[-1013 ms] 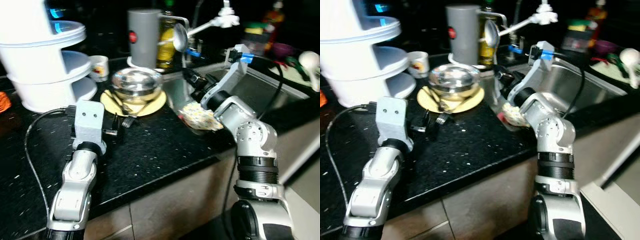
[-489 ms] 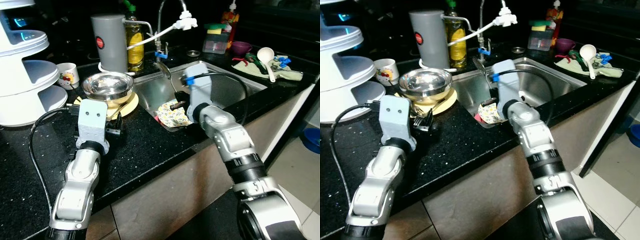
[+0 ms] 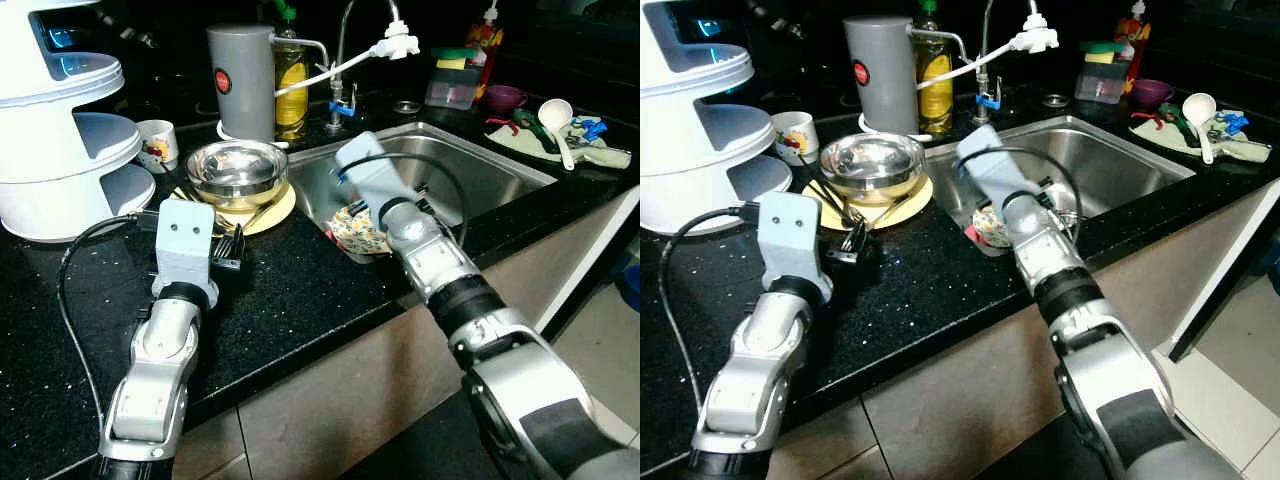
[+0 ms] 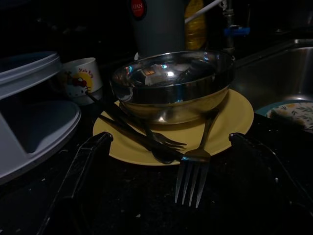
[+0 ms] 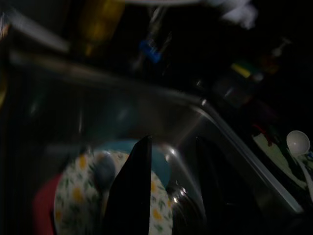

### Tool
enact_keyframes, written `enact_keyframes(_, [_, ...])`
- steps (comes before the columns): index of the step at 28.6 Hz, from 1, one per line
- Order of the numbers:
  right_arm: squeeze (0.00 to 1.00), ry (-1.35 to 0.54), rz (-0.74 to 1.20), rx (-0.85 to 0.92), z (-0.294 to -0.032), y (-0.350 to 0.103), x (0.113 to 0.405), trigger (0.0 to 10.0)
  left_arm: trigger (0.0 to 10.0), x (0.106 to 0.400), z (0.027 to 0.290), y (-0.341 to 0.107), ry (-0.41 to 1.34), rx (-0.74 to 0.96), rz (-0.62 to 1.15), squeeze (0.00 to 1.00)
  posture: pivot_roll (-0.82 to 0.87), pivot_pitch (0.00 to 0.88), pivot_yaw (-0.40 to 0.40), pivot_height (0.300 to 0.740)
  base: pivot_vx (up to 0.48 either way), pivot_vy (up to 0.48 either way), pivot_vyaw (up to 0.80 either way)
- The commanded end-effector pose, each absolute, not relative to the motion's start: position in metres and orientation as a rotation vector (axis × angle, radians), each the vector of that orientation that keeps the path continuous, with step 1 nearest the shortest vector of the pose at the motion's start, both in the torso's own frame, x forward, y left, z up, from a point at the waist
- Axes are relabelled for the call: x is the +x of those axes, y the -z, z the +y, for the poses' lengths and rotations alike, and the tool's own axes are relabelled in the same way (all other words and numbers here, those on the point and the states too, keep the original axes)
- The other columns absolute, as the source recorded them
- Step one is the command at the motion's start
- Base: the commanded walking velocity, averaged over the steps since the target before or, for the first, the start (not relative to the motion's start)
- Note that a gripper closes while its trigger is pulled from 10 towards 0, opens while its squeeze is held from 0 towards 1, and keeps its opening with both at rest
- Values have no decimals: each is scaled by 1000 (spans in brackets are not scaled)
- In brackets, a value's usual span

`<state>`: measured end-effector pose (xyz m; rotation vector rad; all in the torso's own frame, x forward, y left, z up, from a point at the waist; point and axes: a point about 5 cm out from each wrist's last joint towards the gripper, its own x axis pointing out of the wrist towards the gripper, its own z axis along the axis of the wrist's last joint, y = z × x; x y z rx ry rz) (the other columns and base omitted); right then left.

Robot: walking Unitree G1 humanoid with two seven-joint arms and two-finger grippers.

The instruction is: Kitchen organization

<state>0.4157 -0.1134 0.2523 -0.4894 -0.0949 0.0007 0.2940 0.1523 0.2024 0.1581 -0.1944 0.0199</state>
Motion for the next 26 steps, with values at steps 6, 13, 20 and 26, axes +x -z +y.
enact_keyframes(6, [0, -194, -305, 116, -109, -272, 399, 10000, 10000, 293, 154, -201, -20, 154, -189, 0, 55, 0, -20, 740, 0, 0, 0])
enact_keyframes(13, [0, -513, -345, 203, -90, -261, 371, 10000, 10000, 295, 153, -202, -20, 157, -194, 0, 49, 0, -13, 740, 0, 0, 0])
enact_keyframes(20, [0, -797, -408, 322, -80, -256, 337, 10000, 10000, 298, 156, -207, -18, 161, -212, 0, 49, 0, -17, 740, 0, 0, 0])
enact_keyframes(26, [0, -816, -376, 328, -86, -241, 325, 10000, 10000, 299, 157, -212, 2, 165, -233, 0, 49, 0, -13, 740, 0, 0, 0])
